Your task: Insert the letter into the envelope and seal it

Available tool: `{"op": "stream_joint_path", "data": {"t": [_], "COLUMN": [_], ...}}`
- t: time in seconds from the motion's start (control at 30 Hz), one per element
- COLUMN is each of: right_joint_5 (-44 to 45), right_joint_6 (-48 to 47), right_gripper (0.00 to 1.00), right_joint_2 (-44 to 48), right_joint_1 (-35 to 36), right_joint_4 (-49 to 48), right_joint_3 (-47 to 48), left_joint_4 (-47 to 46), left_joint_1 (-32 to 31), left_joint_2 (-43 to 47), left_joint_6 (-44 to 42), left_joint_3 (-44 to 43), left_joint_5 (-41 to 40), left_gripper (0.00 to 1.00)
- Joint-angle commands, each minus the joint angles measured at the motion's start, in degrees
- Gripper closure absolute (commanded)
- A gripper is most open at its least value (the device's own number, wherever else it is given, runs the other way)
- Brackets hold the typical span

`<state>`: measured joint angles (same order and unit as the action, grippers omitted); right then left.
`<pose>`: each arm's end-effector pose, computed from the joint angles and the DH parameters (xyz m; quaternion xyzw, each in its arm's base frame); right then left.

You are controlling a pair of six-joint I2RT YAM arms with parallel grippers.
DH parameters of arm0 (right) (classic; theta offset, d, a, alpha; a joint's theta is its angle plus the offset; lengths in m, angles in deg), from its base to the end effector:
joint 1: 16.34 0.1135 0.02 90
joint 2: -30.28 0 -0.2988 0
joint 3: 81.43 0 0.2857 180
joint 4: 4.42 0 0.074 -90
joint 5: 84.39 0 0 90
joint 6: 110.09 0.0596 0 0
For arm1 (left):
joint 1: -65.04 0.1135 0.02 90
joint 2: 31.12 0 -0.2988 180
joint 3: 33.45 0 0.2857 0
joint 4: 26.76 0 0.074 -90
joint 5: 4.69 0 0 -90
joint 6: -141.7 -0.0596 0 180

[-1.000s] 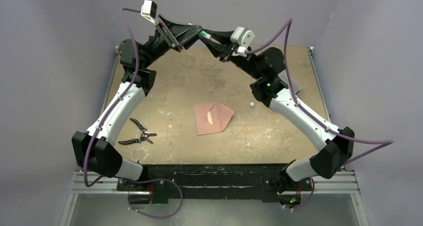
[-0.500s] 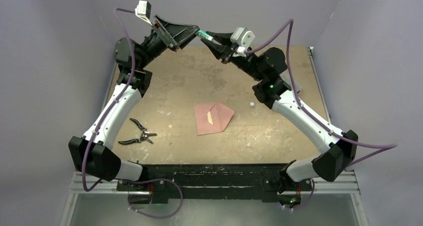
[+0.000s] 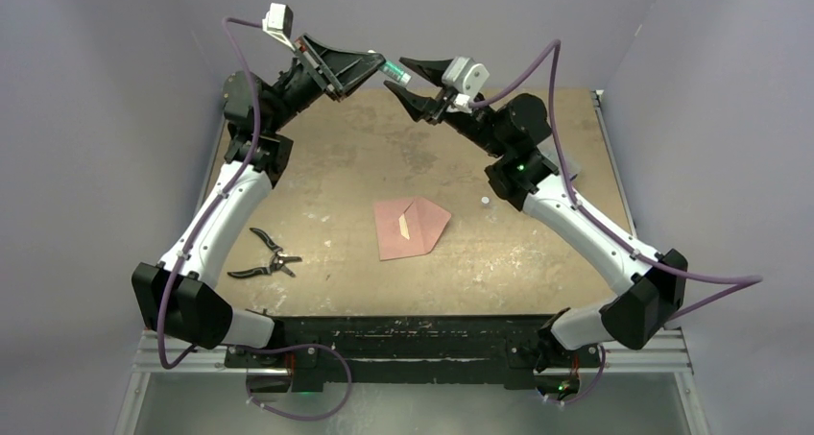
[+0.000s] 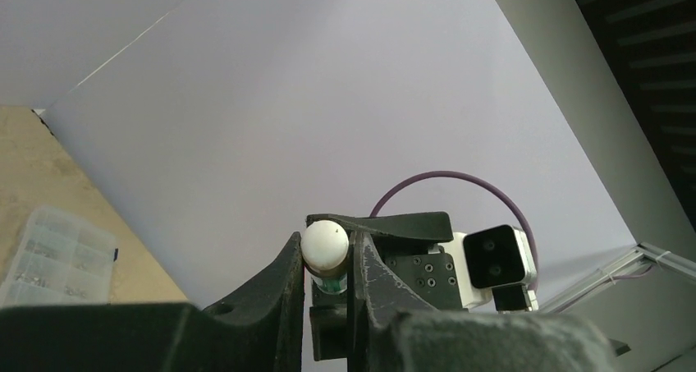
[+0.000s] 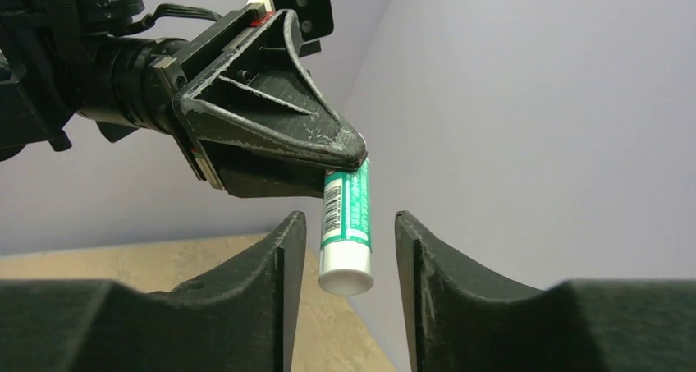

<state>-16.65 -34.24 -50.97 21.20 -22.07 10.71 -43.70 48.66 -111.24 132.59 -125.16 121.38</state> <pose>0.2785 0.2425 0.5245 -0.3679 0.3789 0.2676 0.8059 0.3316 -0.1340 0.5236 -0.0343 0.5530 -0.7180 0.4214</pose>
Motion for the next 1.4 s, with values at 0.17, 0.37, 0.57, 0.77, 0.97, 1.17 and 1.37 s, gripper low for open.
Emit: {"op": "stream_joint_path", "data": {"t": [0.17, 0.37, 0.57, 0.77, 0.97, 1.17, 1.37], "right_joint_5": [-2.89, -4.87, -4.46, -5.68, -5.80, -5.51, -5.31], "right_joint_6": [1.16, 1.23, 2.05, 2.46, 2.23, 2.33, 2.46], "right_gripper": [0.45, 0.45, 0.47, 0.56, 0.54, 0.61, 0.66], "right_joint_2": [-1.77, -3.60, -3.77, -4.54, -5.77, -7.19, -7.60], "right_joint_1": [-0.10, -0.01, -0.09, -0.08, -0.07, -0.05, -0.05], "right_joint_4": [-12.12, -13.00, -15.50, -16.35, -15.43, -13.83, -13.18], "right_joint_3": [0.92, 1.75, 0.80, 1.86, 2.87, 4.99, 5.90], "left_joint_4": [-8.16, -16.15, -23.83, -26.10, -29.96, -30.57, -30.47], "left_joint_1": [0.39, 0.39, 0.39, 0.39, 0.39, 0.39, 0.39], "left_joint_2": [-0.29, -0.70, -1.68, -1.75, -2.49, -2.76, -2.76], "left_joint_6": [12.13, 20.14, 27.19, 29.65, 32.80, 33.31, 32.92], "left_joint_3": [2.36, 4.78, 7.76, 10.26, 10.67, 11.24, 11.65], "left_joint_5": [1.97, 0.76, -1.07, -2.22, -2.70, -2.75, -2.47], "left_gripper": [1.00, 1.00, 1.00, 1.00, 1.00, 1.00, 1.00]}}
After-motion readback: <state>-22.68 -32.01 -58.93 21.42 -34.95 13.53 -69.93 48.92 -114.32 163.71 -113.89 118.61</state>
